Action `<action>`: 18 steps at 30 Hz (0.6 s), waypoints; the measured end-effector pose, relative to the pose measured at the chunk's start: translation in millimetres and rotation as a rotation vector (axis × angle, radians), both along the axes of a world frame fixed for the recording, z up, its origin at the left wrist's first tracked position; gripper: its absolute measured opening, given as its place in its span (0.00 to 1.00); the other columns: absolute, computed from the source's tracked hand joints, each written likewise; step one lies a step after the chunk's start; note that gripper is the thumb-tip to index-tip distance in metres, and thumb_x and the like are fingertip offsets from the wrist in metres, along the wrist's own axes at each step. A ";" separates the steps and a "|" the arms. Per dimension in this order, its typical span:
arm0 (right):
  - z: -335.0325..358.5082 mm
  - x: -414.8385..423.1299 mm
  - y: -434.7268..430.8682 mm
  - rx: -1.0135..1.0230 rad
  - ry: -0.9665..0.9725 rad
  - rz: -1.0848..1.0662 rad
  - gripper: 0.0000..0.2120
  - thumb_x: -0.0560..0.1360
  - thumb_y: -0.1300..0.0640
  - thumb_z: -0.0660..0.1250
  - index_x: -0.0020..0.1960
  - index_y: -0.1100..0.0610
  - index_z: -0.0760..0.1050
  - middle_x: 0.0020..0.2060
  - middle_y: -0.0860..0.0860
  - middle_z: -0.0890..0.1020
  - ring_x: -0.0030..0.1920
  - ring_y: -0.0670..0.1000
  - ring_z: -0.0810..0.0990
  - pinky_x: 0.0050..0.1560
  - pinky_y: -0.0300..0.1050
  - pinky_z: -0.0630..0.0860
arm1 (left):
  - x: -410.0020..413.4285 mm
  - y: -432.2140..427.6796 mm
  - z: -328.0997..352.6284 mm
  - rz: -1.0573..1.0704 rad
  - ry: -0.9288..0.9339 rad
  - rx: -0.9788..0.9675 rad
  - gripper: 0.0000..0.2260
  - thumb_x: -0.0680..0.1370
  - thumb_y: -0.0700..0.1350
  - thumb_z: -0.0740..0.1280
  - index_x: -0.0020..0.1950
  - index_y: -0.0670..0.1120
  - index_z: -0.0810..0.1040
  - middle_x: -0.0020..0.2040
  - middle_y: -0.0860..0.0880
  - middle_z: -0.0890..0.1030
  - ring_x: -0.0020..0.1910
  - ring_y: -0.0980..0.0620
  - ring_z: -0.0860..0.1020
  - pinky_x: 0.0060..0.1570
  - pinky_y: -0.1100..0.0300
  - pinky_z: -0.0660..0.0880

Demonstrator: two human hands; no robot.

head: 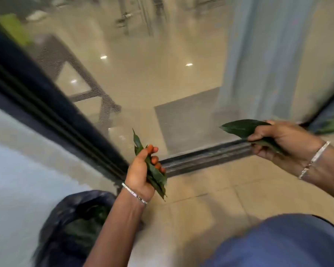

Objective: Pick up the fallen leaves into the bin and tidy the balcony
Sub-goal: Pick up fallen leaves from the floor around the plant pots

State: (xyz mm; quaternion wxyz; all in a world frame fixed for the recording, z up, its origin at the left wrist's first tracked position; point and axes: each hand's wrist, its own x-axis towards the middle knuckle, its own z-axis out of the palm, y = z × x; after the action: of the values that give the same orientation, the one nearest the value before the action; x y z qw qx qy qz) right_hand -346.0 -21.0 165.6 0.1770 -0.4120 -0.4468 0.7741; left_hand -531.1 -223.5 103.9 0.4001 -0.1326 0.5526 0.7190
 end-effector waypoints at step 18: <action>-129.6 -205.2 -300.3 0.231 -0.109 0.673 0.10 0.67 0.62 0.77 0.42 0.52 0.77 0.38 0.48 0.79 0.41 0.51 0.80 0.39 0.39 0.76 | -32.7 -206.9 1.9 0.546 0.097 -0.234 0.30 0.83 0.46 0.55 0.23 0.45 0.81 0.22 0.48 0.78 0.17 0.55 0.74 0.16 0.71 0.65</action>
State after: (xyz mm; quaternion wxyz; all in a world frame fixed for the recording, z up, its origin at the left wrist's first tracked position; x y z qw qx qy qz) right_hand -551.3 -321.2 36.1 -0.0662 -0.2597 -0.6508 0.7103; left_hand -563.8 -430.4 105.8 0.1469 -0.2870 0.5940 0.7370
